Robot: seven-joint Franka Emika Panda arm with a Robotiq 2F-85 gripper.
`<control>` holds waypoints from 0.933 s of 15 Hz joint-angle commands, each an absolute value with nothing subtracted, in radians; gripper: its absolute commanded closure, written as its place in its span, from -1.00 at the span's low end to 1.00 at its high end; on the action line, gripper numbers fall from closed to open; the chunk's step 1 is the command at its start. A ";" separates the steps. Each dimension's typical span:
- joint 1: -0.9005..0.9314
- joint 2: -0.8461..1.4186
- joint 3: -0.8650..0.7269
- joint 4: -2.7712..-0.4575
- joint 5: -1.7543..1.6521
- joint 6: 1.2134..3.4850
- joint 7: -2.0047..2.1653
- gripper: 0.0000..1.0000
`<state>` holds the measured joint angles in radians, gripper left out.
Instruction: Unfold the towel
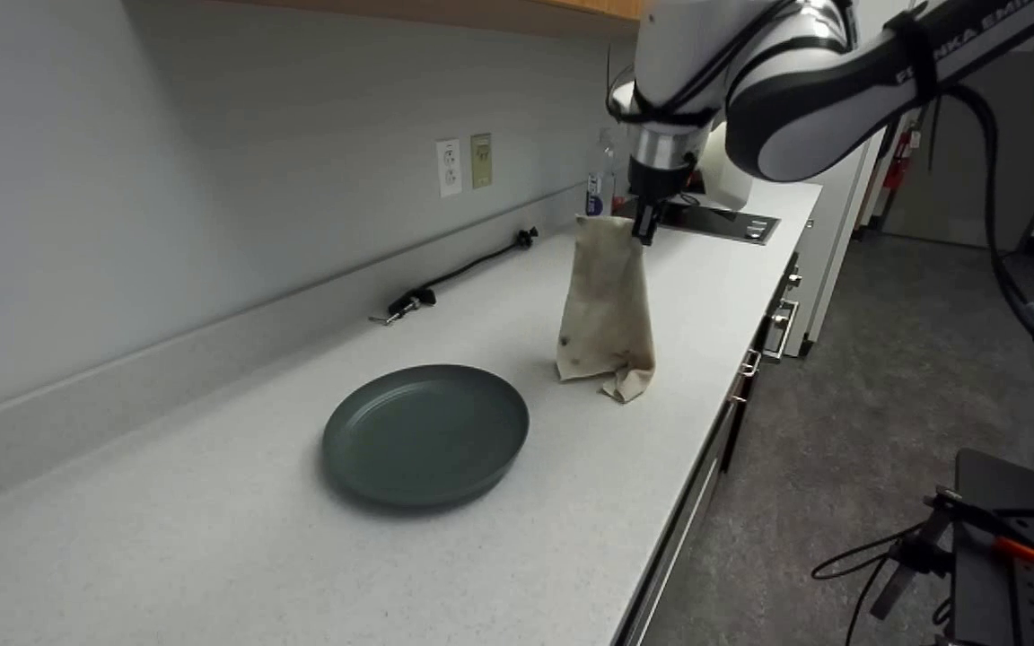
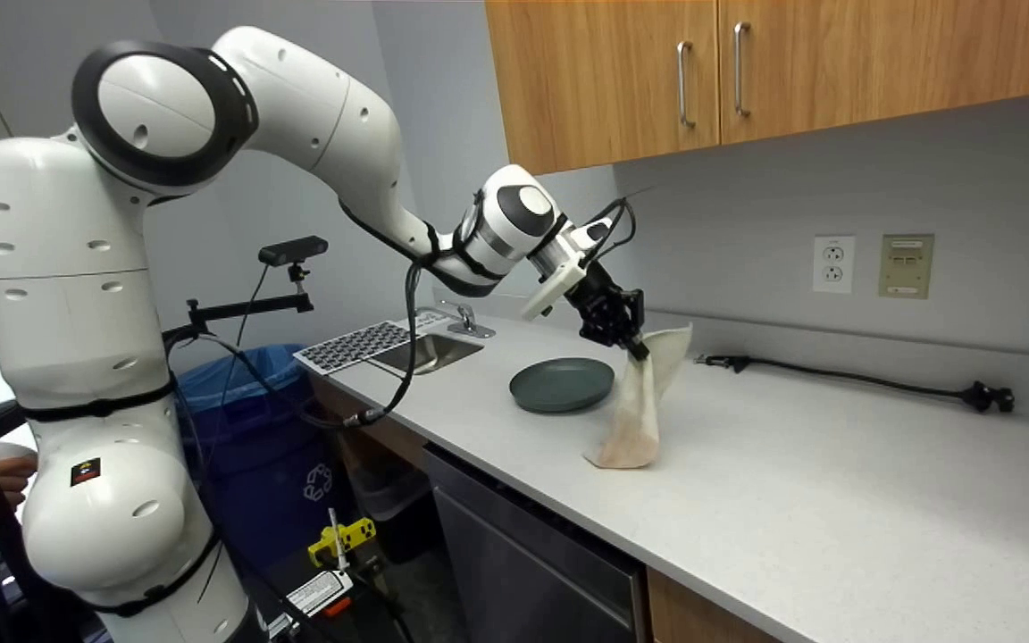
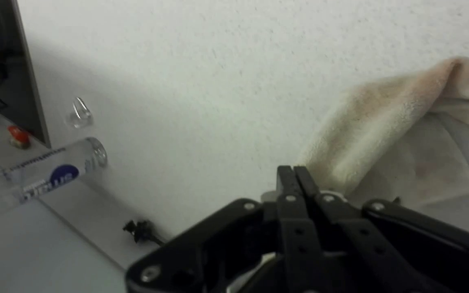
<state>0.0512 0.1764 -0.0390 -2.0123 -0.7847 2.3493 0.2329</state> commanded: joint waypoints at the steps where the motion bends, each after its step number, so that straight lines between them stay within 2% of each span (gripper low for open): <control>1: 0.064 0.277 -0.080 -1.952 -0.927 2.245 0.423 0.98; 8: 0.059 0.385 -0.097 -1.858 -0.935 2.020 0.602 0.98; 9: 0.053 0.392 -0.090 -1.853 -0.912 1.997 0.586 0.44; 11: 0.045 0.399 -0.081 -1.849 -0.880 1.976 0.557 0.28; 14: 0.049 0.392 -0.079 -1.854 -0.854 1.961 0.556 -0.18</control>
<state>0.0523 0.3843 -0.0893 -1.8837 -0.8893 2.0030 0.5781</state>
